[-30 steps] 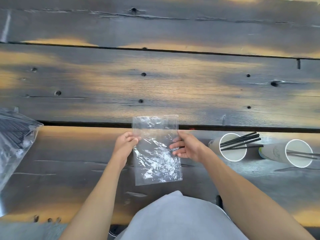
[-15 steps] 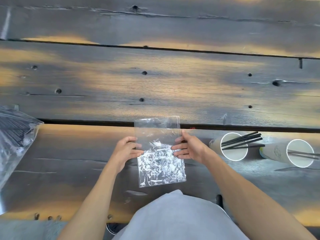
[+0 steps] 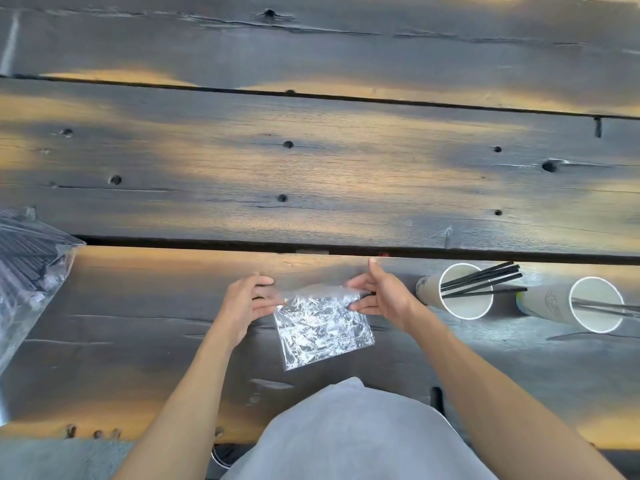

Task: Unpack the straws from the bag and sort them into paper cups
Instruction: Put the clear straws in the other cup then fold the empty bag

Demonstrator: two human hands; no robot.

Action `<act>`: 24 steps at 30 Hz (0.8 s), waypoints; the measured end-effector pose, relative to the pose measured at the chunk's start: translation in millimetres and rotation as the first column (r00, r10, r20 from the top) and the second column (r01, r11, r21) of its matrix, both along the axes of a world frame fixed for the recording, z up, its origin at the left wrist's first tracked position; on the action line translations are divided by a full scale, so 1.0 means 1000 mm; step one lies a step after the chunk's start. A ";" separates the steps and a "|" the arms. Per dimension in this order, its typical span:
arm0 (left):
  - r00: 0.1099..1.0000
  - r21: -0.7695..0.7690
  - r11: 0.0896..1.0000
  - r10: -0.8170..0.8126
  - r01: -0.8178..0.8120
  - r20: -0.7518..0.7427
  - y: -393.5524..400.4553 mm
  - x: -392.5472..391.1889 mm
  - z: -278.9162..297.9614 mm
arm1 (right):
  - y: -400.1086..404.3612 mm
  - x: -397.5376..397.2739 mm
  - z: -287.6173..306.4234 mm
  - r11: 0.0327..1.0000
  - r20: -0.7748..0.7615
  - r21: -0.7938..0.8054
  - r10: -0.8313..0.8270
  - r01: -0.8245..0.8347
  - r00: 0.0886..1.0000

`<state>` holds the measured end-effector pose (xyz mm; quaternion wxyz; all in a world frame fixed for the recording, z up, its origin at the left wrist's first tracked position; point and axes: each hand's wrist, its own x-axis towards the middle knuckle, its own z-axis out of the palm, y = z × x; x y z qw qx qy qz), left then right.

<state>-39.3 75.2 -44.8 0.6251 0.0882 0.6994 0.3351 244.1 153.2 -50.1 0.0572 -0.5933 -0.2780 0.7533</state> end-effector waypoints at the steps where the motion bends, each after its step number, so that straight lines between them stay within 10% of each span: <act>1: 0.998 -0.003 0.999 -0.040 0.039 -0.044 -0.001 0.000 0.001 | -0.002 -0.001 0.000 1.000 0.010 0.025 -0.011 0.011 1.000; 12: 0.726 0.004 0.871 -0.407 0.492 -0.554 -0.016 0.011 -0.003 | -0.011 -0.005 0.011 0.970 0.163 0.242 -0.005 -0.035 0.987; 24: 0.603 -0.067 0.832 -0.451 0.550 -0.658 -0.038 0.038 -0.021 | -0.022 -0.013 0.011 0.808 0.492 0.473 0.088 -0.351 0.866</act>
